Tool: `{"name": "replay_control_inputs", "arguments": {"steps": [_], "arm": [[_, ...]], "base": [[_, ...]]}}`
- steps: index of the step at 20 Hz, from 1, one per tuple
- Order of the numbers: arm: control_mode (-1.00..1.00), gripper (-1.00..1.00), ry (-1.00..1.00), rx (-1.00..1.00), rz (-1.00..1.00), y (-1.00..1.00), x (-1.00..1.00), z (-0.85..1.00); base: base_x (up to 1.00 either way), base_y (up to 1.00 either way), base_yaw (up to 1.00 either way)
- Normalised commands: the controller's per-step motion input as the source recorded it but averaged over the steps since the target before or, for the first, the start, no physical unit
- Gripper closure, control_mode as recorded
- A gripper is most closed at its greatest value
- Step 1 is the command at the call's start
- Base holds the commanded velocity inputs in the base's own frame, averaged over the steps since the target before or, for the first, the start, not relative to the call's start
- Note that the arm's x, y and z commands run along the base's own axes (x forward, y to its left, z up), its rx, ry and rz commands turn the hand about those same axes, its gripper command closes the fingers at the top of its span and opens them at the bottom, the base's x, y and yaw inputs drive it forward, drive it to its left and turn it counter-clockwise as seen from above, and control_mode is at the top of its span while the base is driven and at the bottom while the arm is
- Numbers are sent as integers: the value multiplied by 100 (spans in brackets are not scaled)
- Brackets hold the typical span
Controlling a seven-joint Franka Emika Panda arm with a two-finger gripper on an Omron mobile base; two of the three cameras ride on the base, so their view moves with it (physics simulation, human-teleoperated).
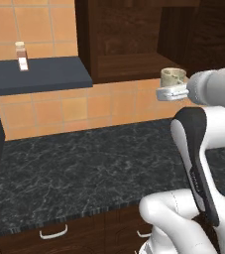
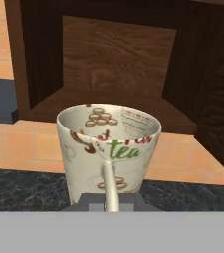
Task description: Gather all objects into one cabinet and sort the glasses and bowls to opposite sides.
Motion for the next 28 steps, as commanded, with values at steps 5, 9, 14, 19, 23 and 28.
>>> {"name": "replay_control_inputs", "arguments": {"steps": [5, 9, 14, 19, 23, 28], "arm": [[-100, 100, 1, 0, 0, 0, -63, 0], [-100, 100, 17, 0, -6, 0, -35, 0], [-100, 100, 16, 0, 0, 0, -27, -17], [-100, 100, 1, 0, 0, 0, -17, -5], [-100, 100, -10, 0, 0, 0, -16, 0], [-100, 100, -22, 0, 0, 0, -12, 0]], "base": [[0, 0, 0], [0, 0, 0], [0, 0, 0], [0, 0, 0], [0, 0, 0], [0, 0, 0]]}}
